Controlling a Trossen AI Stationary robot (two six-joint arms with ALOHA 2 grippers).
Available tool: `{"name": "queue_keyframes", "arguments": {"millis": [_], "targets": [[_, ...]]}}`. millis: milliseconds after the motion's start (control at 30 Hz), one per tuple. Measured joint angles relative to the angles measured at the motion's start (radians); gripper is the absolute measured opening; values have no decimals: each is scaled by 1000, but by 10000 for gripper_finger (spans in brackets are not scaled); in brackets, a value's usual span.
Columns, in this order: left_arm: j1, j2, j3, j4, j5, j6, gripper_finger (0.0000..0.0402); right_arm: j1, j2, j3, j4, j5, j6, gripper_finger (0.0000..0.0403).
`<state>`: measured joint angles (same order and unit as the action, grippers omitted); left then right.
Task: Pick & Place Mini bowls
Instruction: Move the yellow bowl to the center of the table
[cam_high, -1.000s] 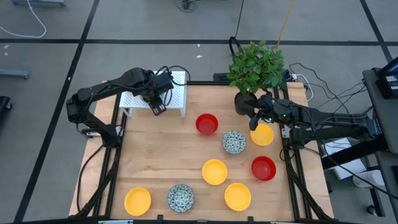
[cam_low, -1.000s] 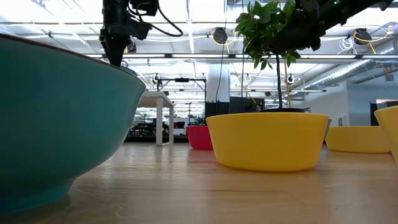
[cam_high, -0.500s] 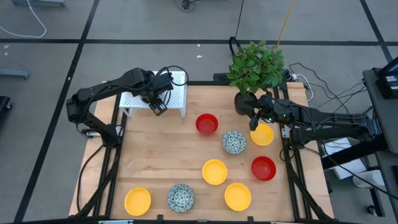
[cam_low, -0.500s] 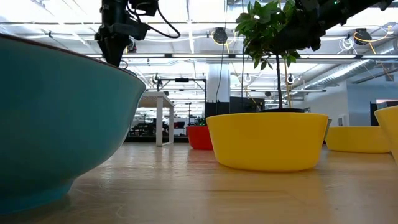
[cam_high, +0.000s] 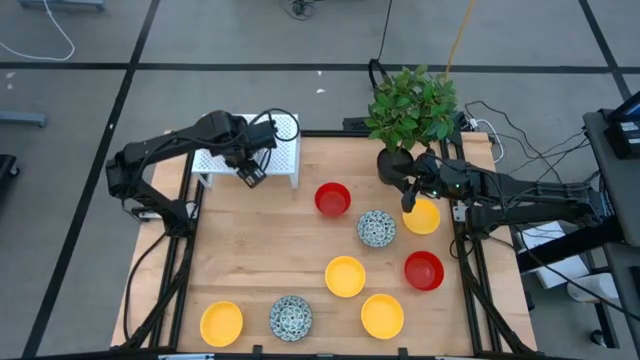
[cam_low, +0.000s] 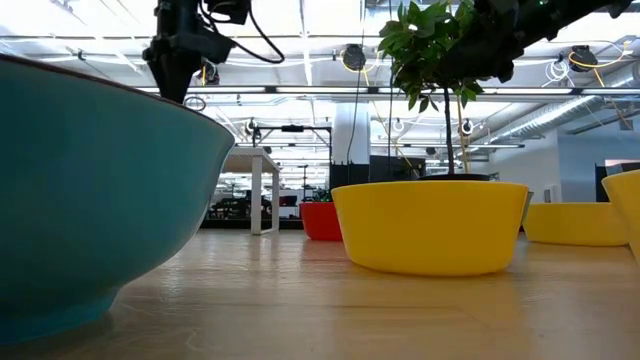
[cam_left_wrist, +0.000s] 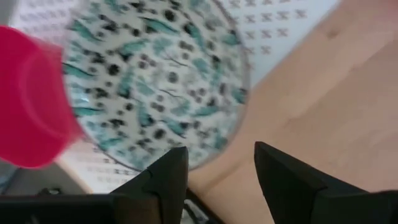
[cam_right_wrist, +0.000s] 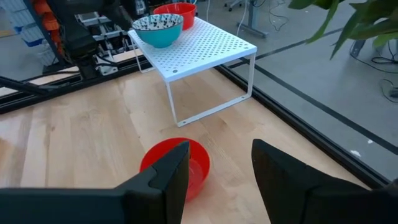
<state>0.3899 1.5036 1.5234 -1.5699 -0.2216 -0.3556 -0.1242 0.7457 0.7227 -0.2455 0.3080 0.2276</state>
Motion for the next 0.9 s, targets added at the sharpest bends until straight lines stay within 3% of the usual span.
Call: {"name": "queue_keyframes", "arguments": {"millis": [233,367,567,900], "targets": [[-26,-18,0,5,334,-102,189,0,0,0,0,0,0,160],[-86,-22,1,0,450,-247,189,0,0,0,-7,0,-3,160],[-253,-21,1,6,528,-402,189,0,0,0,-29,0,-4,160],[-588,-19,1,49,535,-910,189,1,0,0,-29,0,-4,160]]}}
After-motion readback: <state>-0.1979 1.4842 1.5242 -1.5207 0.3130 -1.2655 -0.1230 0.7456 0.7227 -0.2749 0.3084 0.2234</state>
